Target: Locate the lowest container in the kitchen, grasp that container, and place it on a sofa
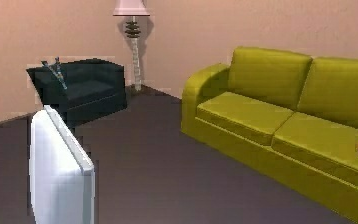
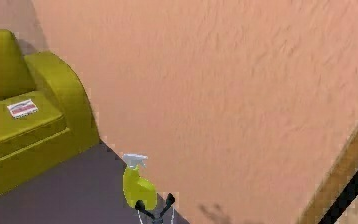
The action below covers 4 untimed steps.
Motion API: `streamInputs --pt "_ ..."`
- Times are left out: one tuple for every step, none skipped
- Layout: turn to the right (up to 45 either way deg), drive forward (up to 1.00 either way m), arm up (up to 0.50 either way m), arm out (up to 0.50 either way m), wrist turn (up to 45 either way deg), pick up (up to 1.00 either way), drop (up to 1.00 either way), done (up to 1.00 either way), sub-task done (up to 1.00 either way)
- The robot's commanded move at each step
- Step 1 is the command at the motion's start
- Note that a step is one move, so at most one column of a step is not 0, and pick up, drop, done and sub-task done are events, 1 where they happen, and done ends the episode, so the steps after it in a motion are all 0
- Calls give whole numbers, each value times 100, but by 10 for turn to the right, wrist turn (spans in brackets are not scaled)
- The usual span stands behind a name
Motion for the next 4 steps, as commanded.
streamInputs --pt "0 40 0 0 0 0 0 0 0" --pt "0 20 0 0 0 0 0 0 0" --pt "-60 0 0 0 0 0 0 0 0" --pt "0 100 0 0 0 0 0 0 0"
